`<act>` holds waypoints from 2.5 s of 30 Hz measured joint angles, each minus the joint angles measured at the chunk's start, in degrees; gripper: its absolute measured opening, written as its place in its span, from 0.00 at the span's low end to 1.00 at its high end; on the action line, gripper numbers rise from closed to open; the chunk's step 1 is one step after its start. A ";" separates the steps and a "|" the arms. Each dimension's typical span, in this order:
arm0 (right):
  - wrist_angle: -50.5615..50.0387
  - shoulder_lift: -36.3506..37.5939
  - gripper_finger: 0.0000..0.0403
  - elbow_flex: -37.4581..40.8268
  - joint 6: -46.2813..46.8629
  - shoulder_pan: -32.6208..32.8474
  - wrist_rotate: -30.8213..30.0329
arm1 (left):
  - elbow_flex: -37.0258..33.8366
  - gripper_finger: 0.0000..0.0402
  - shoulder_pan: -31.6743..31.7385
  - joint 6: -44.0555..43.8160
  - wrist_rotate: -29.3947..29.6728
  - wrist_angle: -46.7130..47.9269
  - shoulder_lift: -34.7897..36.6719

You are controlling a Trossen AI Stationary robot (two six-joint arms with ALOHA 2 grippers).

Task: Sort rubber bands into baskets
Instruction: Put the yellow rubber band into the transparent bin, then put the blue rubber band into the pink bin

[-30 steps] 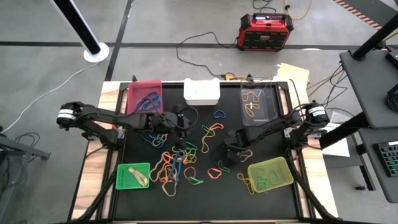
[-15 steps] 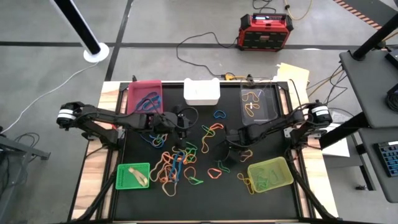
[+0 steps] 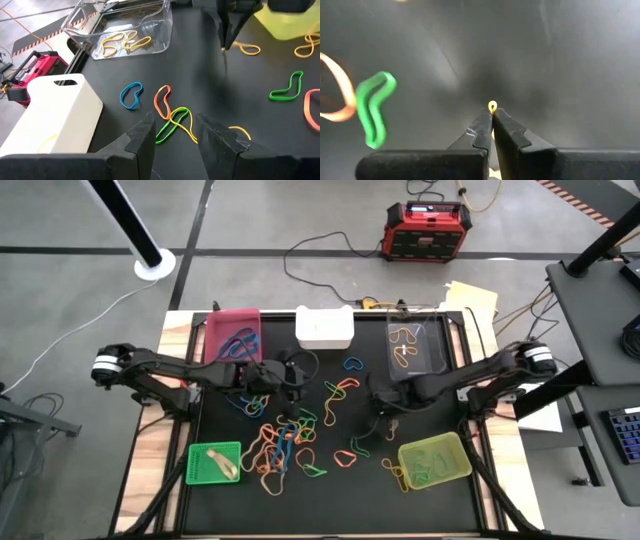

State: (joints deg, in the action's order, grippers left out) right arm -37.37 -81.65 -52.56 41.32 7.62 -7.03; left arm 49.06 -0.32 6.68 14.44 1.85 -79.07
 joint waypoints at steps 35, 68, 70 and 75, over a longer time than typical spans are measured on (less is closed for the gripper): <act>1.31 16.48 0.02 -4.58 -18.96 -39.35 -31.75 | -0.09 0.31 -7.89 -13.89 0.00 -5.69 -0.39; 2.33 17.12 0.41 -4.41 -19.76 -43.48 -15.61 | -0.13 0.31 -9.94 -28.59 -0.02 6.08 -0.37; 3.94 17.66 0.42 -4.41 -21.35 -42.90 -12.32 | -0.13 0.31 -10.34 -30.09 -0.70 7.57 -0.37; 6.88 19.07 0.42 -4.41 -24.14 -39.47 -3.73 | -0.13 0.31 -10.91 -35.11 -7.55 13.79 -0.35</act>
State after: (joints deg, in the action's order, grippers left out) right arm -30.48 -62.58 -56.97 17.17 -31.85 -10.75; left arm 48.93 -11.23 -28.43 6.89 15.64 -79.42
